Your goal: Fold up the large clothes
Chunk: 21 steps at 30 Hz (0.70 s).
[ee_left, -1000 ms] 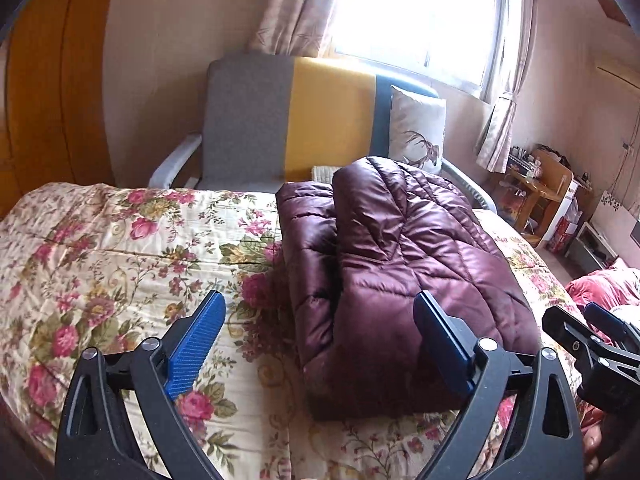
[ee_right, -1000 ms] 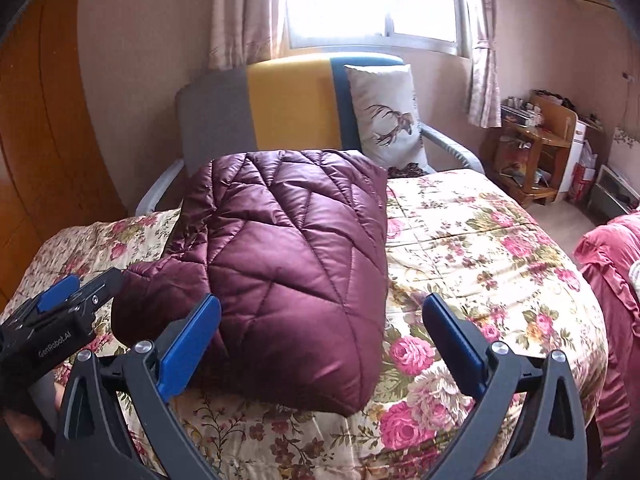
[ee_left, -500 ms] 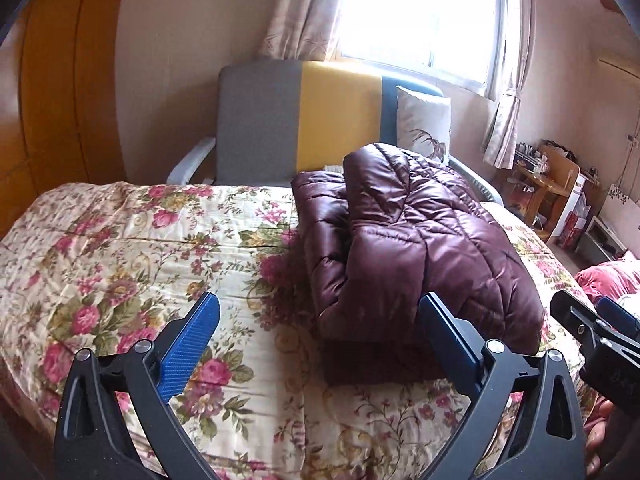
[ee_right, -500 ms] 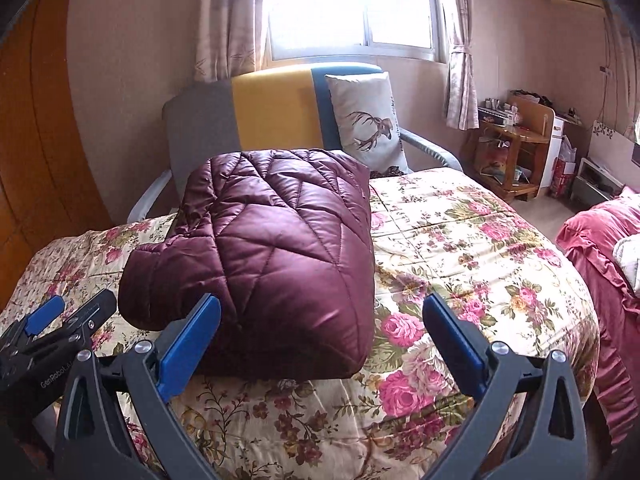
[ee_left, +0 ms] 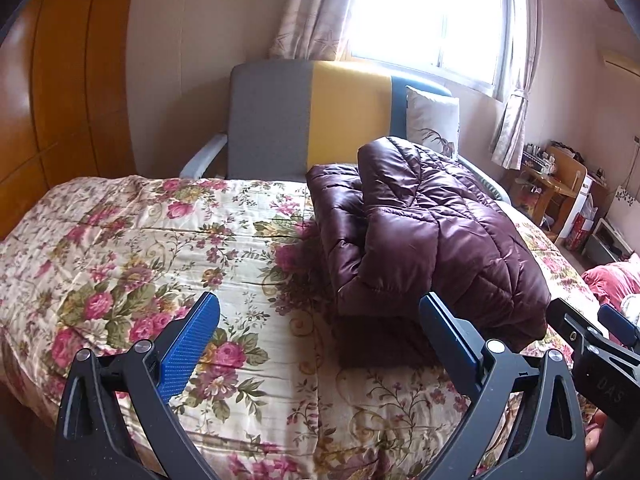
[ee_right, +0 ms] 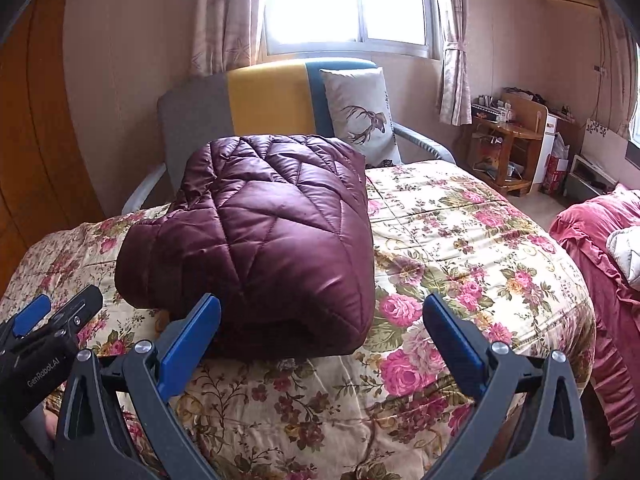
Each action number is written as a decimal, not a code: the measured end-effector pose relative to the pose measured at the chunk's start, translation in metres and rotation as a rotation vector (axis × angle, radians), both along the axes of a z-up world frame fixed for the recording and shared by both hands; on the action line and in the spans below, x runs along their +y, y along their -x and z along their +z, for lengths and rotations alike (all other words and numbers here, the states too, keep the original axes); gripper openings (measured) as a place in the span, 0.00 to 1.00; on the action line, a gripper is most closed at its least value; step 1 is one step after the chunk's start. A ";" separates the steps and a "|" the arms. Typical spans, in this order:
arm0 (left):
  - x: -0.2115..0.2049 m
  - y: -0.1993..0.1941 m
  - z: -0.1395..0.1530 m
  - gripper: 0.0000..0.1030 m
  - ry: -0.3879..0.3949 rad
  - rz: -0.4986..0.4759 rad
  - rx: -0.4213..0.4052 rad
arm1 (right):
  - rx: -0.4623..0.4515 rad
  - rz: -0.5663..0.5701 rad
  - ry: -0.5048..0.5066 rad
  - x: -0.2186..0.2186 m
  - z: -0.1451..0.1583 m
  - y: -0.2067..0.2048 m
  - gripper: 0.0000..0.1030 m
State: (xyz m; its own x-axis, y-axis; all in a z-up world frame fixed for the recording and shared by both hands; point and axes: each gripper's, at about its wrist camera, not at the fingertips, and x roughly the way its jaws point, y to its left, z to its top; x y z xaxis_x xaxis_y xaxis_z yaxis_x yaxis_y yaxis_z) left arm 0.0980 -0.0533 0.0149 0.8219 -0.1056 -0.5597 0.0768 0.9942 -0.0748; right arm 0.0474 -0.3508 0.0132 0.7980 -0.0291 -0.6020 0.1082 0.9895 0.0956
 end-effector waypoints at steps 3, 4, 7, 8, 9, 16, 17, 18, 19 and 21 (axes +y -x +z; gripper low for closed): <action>0.000 0.005 0.001 0.96 -0.005 -0.005 -0.013 | -0.004 0.005 0.012 0.003 -0.001 0.001 0.98; -0.001 0.006 0.002 0.96 -0.010 -0.006 -0.017 | -0.007 0.006 0.011 0.003 -0.001 0.002 0.98; -0.002 0.008 0.002 0.96 -0.011 -0.007 -0.023 | -0.015 0.003 0.008 0.004 0.000 0.003 0.98; -0.001 0.009 0.003 0.96 -0.009 -0.008 -0.024 | -0.020 0.001 0.009 0.003 0.000 0.003 0.98; -0.001 0.009 0.003 0.96 -0.010 -0.008 -0.025 | -0.024 0.000 0.009 0.003 0.001 0.004 0.98; -0.002 0.010 0.004 0.96 -0.015 -0.008 -0.028 | -0.022 -0.004 0.006 0.003 0.000 0.003 0.98; -0.002 0.010 0.004 0.96 -0.016 -0.009 -0.028 | -0.021 -0.003 0.005 0.003 -0.001 0.003 0.98; -0.002 0.010 0.003 0.96 -0.017 -0.009 -0.027 | -0.020 -0.003 0.006 0.003 -0.001 0.003 0.98; -0.002 0.010 0.003 0.96 -0.017 -0.009 -0.027 | -0.020 -0.003 0.008 0.002 -0.001 0.002 0.98; -0.002 0.010 0.003 0.96 -0.019 -0.009 -0.025 | -0.018 -0.001 0.009 0.002 -0.001 0.002 0.98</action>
